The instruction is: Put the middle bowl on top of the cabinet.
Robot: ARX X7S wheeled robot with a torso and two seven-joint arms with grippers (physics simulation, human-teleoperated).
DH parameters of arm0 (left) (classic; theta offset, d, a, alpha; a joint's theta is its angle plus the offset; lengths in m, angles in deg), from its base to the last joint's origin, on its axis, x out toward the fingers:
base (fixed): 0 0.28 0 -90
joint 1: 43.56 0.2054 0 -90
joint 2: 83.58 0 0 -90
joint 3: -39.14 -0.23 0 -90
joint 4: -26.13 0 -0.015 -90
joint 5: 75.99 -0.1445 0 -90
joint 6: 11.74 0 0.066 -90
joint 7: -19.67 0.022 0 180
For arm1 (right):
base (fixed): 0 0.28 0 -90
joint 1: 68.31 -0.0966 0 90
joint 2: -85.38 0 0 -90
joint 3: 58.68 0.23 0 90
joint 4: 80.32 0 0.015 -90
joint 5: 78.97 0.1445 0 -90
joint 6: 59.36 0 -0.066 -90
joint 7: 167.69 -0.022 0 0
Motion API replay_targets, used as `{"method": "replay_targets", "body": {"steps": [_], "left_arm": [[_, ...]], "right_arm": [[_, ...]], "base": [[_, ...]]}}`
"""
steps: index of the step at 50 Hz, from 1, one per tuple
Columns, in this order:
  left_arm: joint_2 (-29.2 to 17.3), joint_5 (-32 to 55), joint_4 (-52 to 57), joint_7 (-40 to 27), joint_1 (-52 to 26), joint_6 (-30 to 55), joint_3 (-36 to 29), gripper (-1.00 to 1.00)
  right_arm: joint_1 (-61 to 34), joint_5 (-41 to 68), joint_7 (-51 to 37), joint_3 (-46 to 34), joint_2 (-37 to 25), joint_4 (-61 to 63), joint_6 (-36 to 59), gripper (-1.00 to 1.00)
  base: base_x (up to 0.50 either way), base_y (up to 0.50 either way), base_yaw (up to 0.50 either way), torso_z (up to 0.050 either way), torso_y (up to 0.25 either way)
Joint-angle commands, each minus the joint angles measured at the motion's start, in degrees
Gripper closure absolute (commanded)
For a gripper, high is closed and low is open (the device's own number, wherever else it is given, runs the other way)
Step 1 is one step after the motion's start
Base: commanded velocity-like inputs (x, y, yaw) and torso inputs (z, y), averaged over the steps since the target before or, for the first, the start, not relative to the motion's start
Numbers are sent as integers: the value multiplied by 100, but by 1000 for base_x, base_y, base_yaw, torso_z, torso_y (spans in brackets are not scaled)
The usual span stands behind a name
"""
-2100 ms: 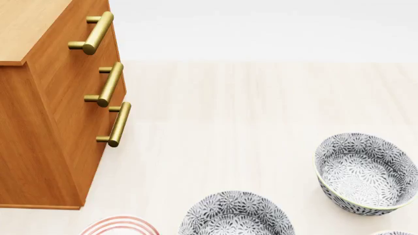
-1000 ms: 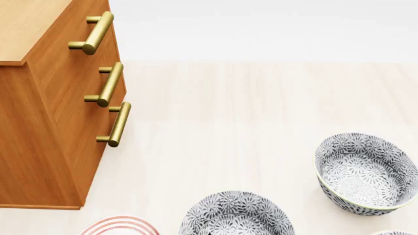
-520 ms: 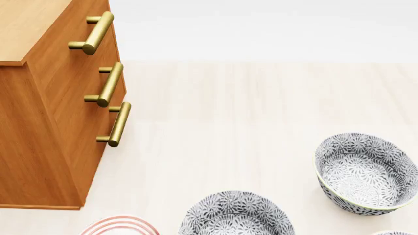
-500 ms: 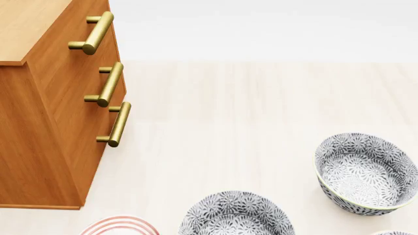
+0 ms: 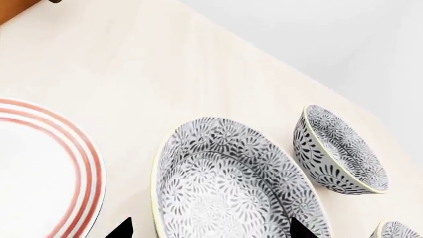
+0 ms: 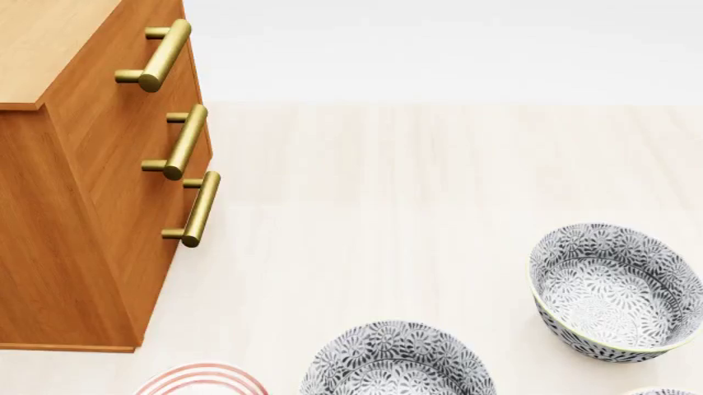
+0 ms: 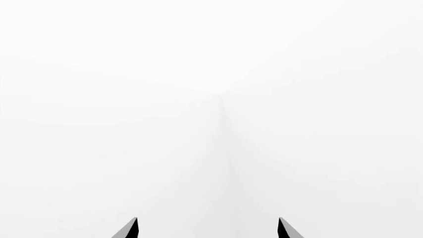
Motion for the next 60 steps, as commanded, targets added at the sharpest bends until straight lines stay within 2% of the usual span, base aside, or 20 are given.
{"method": "replay_targets", "body": {"steps": [1, 20, 28, 46, 60], "left_arm": [[-7, 31, -199, 42, -64, -112, -94, -100], [-33, 56, -430, 89, -130, -253, -291, -100], [-10, 12, -681, 203, -139, -389, -367, -100], [-91, 40, -829, 313, -335, -498, -458, -100], [-2, 80, -1380, 433, -557, -611, -476, -100]], "right_arm": [[-21, -14, 17, -6, 16, -12, -18, -100], [74, 19, 98, 26, 119, 44, -109, -100], [160, 197, 334, 182, 350, 117, -258, -100], [162, 141, 291, 143, 354, 148, -234, -100], [164, 281, 335, 279, 357, 115, -298, -100]], "base": [[0, 0, 0, 0, 0], [0, 0, 0, 0, 0], [0, 0, 0, 0, 0], [0, 0, 0, 0, 0], [0, 0, 0, 0, 0]]}}
